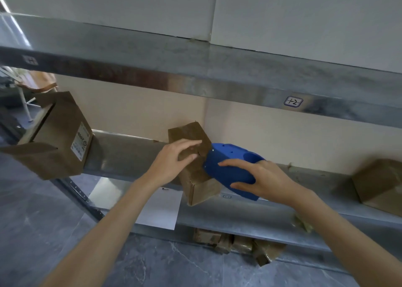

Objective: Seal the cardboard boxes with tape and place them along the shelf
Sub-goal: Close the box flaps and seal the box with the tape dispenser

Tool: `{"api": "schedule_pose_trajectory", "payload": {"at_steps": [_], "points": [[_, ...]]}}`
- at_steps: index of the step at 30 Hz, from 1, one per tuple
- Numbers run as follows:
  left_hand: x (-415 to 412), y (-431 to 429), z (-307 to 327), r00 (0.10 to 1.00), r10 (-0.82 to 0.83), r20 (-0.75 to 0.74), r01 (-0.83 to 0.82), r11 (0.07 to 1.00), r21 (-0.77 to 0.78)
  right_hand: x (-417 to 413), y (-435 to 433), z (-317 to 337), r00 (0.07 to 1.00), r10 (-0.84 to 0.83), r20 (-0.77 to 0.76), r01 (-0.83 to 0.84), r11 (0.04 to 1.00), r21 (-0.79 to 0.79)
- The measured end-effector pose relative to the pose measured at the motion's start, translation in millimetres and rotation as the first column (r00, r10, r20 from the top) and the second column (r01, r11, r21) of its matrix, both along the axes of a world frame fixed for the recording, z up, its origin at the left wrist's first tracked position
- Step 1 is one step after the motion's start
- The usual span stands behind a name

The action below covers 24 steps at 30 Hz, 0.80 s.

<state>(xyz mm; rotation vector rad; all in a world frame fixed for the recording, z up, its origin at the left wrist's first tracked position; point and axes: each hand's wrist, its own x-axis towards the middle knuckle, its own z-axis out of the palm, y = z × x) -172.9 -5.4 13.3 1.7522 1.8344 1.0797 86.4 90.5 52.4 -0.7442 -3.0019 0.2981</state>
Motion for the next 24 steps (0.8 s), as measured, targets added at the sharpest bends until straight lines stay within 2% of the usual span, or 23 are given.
{"api": "schedule_pose_trajectory", "payload": {"at_steps": [6,10,16,24], "points": [[3.5,-4.9,9.1,0.968,-0.144,0.208,0.179,0.97,-0.162,-3.5,-18.7,-6.8,0.991,0.133,0.028,-0.134,0.99,0.034],[2.6,-8.2,7.7,0.953,-0.212,0.216,0.255,0.948,-0.191,-8.0,-26.3,-10.2,0.98,0.195,0.037,-0.197,0.979,0.057],[-0.3,-12.5,0.7,0.953,-0.191,0.237,0.24,0.949,-0.203,-10.8,-31.8,-12.9,0.972,0.233,0.012,-0.233,0.968,0.09],[0.2,-20.5,-1.3,0.889,-0.197,0.412,0.314,0.919,-0.238,-7.0,-40.6,-6.1,0.965,0.233,-0.118,-0.222,0.97,0.096]]}}
